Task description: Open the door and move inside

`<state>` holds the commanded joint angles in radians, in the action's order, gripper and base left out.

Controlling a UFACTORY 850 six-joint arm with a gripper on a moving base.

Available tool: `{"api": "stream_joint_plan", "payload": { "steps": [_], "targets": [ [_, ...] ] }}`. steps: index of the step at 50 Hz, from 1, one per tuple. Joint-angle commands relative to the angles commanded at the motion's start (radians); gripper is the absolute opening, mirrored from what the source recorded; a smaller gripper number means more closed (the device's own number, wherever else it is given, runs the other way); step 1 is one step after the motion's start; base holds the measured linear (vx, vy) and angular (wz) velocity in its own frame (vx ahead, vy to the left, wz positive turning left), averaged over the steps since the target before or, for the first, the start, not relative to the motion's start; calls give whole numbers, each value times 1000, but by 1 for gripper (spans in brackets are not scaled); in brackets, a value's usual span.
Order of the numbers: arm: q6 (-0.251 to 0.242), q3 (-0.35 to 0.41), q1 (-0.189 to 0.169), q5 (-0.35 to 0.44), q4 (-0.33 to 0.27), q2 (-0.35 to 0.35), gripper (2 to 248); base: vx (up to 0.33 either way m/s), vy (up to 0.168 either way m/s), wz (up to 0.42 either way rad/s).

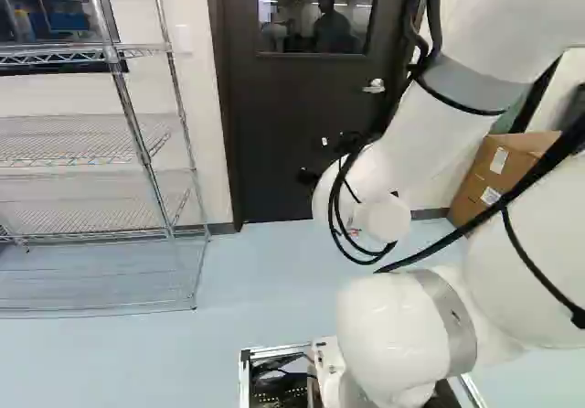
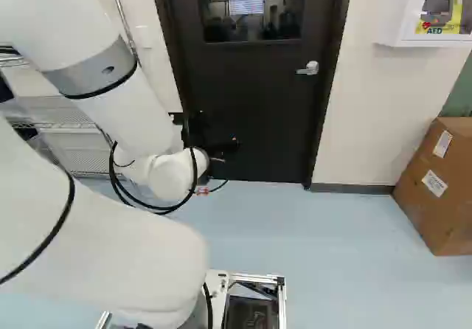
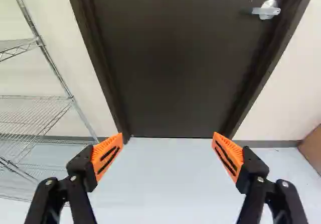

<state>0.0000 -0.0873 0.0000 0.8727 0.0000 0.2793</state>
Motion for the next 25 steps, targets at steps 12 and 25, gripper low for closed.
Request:
{"api": "stream_joint_plan", "payload": {
  "steps": [12, 25],
  "targets": [
    [0, 0, 0, 0, 0, 0, 247, 0, 0, 0],
    [0, 0, 0, 0, 0, 0, 247, 0, 0, 0]
  ]
}}
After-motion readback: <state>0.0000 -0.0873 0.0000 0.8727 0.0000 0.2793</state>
